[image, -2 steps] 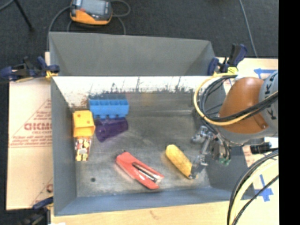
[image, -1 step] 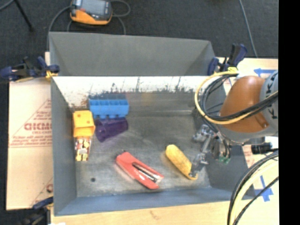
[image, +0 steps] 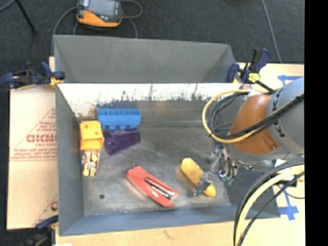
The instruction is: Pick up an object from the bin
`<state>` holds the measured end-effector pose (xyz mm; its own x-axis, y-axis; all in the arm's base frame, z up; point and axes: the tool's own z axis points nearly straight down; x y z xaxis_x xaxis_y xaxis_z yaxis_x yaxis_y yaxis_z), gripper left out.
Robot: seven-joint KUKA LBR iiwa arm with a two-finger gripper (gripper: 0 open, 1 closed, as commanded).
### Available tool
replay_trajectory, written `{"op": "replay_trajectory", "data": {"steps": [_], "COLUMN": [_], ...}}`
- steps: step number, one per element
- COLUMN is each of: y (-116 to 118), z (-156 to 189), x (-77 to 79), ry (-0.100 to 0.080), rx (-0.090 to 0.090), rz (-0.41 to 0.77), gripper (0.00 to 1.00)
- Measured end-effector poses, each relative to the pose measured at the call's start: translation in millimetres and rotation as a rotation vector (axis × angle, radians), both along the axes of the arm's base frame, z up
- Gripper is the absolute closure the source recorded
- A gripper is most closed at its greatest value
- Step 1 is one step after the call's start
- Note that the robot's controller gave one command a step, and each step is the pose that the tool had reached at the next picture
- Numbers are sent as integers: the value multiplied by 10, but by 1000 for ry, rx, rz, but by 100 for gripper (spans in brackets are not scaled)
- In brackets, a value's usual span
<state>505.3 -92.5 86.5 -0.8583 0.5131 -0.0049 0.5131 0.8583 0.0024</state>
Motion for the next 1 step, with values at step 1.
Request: {"op": "replay_trajectory", "data": {"steps": [1], "y": [78], "z": [-131], "x": [43], "ry": [-2], "rx": [-6], "rz": [92], "gripper": [100]}}
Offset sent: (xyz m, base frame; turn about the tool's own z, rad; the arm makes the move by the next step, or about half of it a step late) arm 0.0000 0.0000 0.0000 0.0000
